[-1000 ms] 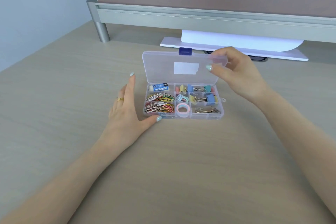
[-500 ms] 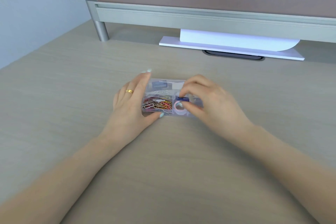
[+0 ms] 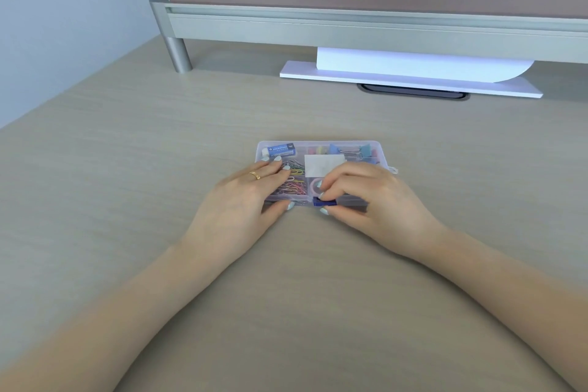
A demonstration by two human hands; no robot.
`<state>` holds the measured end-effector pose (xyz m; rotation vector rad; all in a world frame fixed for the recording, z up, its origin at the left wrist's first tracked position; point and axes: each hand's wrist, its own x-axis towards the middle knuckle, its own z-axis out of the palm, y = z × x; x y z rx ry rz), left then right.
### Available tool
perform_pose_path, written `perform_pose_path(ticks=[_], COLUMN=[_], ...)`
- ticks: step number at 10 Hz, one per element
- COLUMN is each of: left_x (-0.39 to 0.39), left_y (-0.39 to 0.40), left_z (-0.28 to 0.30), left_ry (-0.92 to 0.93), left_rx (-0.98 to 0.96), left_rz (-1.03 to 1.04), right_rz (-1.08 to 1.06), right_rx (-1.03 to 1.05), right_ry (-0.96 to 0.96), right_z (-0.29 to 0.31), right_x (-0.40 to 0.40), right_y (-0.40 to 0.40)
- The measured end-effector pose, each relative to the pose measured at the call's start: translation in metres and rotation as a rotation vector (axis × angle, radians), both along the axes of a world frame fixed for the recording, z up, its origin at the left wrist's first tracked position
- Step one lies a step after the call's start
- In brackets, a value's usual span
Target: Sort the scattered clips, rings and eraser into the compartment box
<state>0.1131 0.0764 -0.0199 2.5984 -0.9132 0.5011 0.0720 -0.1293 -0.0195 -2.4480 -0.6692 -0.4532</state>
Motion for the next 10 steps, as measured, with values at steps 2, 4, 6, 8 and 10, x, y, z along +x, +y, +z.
perform_pose_path(ticks=[2,4,6,8,10], left_x=[-0.006,-0.004,-0.001,-0.003,0.002], left_y=[-0.013,-0.022,-0.022,-0.022,-0.01], left_z=[0.01,0.015,0.011,0.006,-0.006], left_ry=[-0.055,-0.102,-0.162,-0.198,0.005], left_rx=[0.052,0.137,0.169,0.168,-0.03], left_rz=[0.064,0.09,0.081,0.071,0.049], right_rz=[-0.005,-0.156,-0.167,-0.191,-0.129], right_rx=[-0.002,-0.052,-0.057,-0.076,0.024], right_ry=[0.064,0.092,0.044,0.016,-0.094], right_z=[-0.002,-0.007,-0.009,-0.01,0.002], right_x=[-0.003,0.003,0.005,0.004,-0.002], right_y=[-0.008,-0.011,-0.009,-0.008,-0.012])
